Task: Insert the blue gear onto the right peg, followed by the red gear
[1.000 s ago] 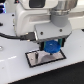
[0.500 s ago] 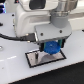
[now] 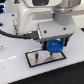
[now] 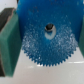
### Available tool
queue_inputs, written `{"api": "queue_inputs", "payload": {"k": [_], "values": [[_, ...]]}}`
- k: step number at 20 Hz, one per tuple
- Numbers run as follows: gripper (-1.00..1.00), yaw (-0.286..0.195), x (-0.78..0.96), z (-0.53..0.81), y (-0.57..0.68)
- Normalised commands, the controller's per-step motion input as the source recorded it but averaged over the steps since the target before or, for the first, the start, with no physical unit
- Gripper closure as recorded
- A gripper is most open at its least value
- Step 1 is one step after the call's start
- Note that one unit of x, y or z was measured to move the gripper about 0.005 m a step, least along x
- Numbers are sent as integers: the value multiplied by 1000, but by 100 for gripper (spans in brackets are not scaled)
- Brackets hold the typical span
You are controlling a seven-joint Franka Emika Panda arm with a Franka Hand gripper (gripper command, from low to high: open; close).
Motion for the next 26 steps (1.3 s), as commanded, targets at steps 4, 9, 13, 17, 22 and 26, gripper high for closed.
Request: {"api": "queue_inputs", "payload": {"k": [4, 9, 13, 17, 22, 26], "values": [[100, 0, 132, -23, -13], [100, 0, 281, -55, 84], [100, 0, 351, -29, 159], [100, 0, 313, -108, 38], [100, 0, 177, -206, 49], [100, 0, 104, -111, 56]]}}
